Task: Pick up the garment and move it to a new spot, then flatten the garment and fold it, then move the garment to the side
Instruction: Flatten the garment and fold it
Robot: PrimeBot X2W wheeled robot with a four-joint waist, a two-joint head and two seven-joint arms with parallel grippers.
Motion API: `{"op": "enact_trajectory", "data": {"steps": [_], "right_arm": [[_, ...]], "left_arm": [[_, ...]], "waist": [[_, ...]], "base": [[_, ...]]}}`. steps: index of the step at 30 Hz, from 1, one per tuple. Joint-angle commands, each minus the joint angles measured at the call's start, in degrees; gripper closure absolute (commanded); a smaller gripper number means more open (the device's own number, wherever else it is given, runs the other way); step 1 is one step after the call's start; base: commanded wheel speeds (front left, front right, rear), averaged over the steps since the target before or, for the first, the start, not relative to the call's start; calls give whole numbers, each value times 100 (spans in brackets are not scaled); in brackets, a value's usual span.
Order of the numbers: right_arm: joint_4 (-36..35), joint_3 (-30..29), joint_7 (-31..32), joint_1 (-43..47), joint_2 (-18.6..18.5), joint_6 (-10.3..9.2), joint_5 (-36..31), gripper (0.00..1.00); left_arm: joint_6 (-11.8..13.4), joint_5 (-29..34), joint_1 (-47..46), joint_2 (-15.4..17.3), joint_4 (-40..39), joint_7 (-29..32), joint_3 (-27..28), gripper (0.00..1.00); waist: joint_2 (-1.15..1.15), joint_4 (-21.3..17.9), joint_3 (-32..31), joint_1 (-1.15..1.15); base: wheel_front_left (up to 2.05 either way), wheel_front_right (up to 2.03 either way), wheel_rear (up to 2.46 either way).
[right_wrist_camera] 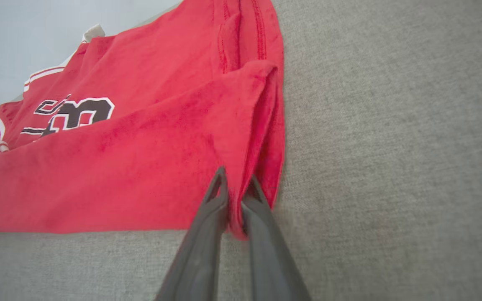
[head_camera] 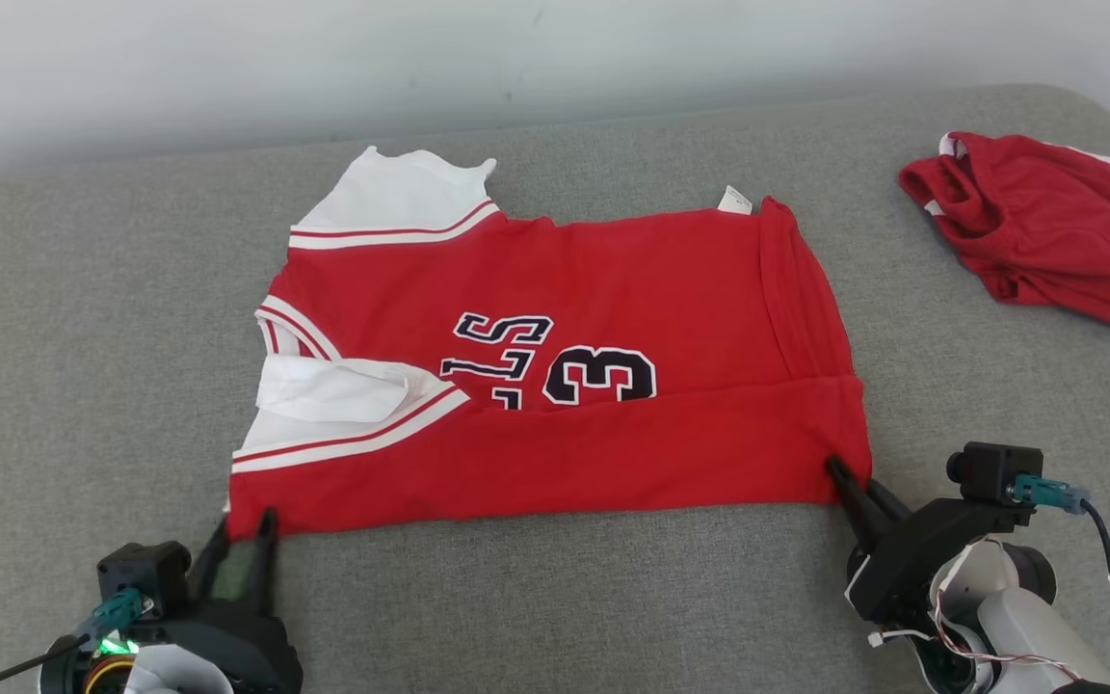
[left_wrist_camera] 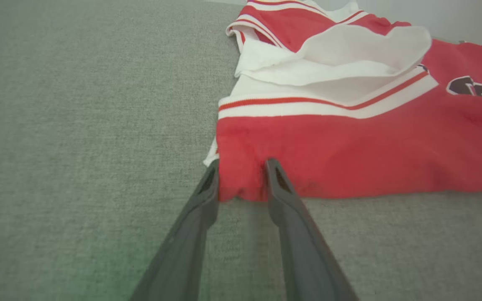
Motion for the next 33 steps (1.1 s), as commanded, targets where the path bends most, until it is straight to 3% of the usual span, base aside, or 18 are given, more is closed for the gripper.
{"op": "enact_trajectory", "data": {"steps": [1,10,21,29,30,31,32,33], "right_arm": [[22,25,-41,-23,-17,-18,31,100],[75,168,-242,225,-141,-18,290,100],[-827,-178,-126,1279,-292,-18,368,100],[-1550,-775,298,2086,-116,-18,147,100],[-1623,-824,344,2130,-82,-18,88,73],[-1701,-852,362,2151,-60,-18,31,20],[-1757,-898,361,2181,-46,-18,-56,0],[-1815,-933,337,2206,-18,-18,-134,0]], "left_arm": [[-12,-28,-38,-26,24,-34,2,100],[-99,-131,317,-119,115,-294,122,100],[319,-144,1452,-172,-1013,-313,119,100],[611,-197,2029,-141,-1656,-190,75,100],[649,-179,2048,-139,-1682,-181,51,100],[677,-102,2052,-119,-1711,-177,23,73],[718,-59,2050,-124,-1738,-205,33,8],[744,-82,2048,-151,-1730,-236,80,0]], "waist": [[0,12,-30,0],[0,178,-507,0],[0,340,-757,0],[0,425,-758,0],[0,432,-762,0],[0,438,-770,0],[0,444,-784,0],[0,449,-796,0]], "base": [[0,0,0],[0,0,0],[0,0,0],[0,0,0],[0,0,0],[0,0,0],[0,0,0],[0,0,0]]}}
